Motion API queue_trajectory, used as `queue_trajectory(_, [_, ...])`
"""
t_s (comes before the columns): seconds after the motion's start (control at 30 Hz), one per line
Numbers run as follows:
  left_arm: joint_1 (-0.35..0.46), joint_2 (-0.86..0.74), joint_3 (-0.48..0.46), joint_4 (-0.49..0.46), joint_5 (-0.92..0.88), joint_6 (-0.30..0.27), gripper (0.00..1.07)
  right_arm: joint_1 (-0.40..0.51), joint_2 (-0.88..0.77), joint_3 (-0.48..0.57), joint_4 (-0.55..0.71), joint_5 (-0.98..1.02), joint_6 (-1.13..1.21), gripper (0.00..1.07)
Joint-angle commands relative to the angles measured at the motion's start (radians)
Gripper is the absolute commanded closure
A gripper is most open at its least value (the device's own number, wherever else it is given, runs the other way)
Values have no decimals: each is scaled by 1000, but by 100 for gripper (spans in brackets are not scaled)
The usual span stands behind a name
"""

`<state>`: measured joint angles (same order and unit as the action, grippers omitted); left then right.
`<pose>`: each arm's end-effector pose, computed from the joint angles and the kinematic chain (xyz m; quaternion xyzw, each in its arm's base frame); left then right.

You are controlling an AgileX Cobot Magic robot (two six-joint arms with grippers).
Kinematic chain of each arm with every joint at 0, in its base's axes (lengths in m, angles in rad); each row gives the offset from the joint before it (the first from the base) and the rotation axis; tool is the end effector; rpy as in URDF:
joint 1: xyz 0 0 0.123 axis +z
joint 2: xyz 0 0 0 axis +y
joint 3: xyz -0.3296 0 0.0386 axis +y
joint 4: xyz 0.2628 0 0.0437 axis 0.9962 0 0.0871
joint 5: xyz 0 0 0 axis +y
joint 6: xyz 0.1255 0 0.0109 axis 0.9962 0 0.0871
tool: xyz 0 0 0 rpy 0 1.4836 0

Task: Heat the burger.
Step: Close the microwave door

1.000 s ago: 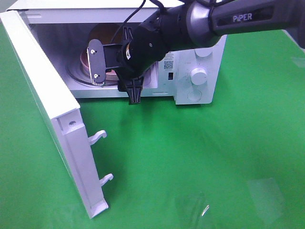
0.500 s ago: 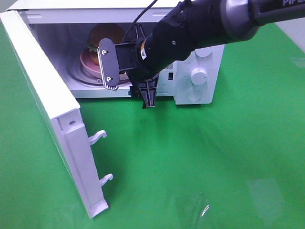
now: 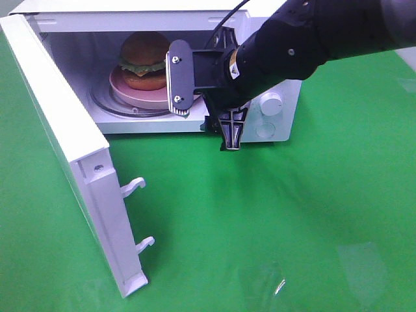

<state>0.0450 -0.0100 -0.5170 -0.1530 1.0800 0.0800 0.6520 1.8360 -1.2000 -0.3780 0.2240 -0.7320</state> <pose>-0.0123 -0.0175 0.2727 0.0196 0.8485 -0.0434 0.5270 0.3657 0.2661 0.2237 -0.6950 0.5995 -0.1248 0.3769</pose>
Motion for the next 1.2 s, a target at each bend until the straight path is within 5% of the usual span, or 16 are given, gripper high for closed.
queue_trajectory(0.03, [-3, -11, 2, -4, -13, 2, 6, -11, -86, 56, -7, 5, 138, 33])
queue_trajectory(0.6, [-3, -11, 2, -4, -13, 2, 6, -18, -356, 117, 0, 343, 646, 31])
queue_trajectory(1.03, [-3, -11, 2, -4, -13, 2, 6, -296, -495, 117, 119, 703, 872, 31])
queue_trajectory(1.2, [-3, -11, 2, -4, -13, 2, 6, -337, -549, 117, 125, 766, 871, 31])
